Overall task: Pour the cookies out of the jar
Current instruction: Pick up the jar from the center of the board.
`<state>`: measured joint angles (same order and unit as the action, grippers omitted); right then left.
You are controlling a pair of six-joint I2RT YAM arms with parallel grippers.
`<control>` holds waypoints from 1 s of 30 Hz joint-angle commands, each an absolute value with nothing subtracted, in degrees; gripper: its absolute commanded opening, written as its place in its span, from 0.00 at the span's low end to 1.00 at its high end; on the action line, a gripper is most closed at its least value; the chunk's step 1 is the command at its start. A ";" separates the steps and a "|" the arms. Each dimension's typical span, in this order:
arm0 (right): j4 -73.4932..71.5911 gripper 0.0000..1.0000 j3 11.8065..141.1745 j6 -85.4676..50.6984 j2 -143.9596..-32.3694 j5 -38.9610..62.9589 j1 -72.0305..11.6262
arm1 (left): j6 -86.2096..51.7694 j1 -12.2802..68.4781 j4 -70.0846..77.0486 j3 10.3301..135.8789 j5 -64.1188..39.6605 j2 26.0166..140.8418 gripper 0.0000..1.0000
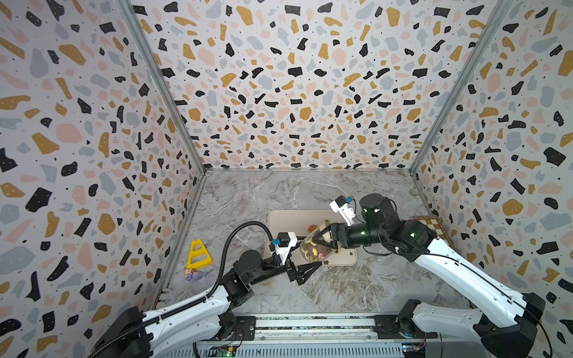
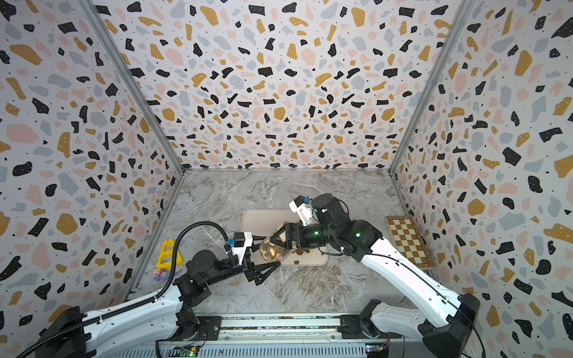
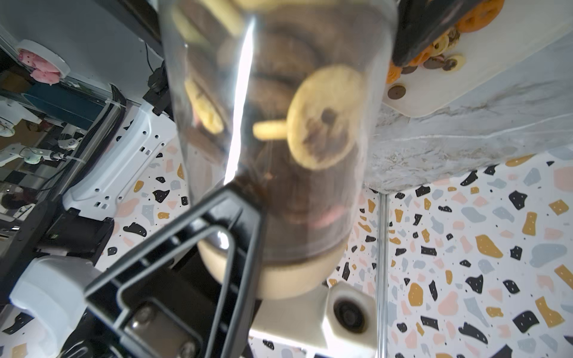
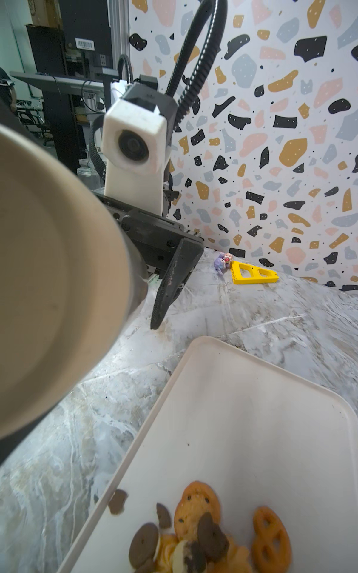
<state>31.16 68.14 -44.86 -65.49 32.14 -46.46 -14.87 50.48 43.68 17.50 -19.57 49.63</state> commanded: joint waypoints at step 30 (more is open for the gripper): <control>4.32 0.66 64.69 -58.90 -64.35 39.57 -50.89 | -18.20 51.33 59.71 15.93 -20.07 49.24 0.70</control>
<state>13.87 62.94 -56.77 -65.69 35.79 -49.95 -18.46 50.83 57.10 16.03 -18.13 49.01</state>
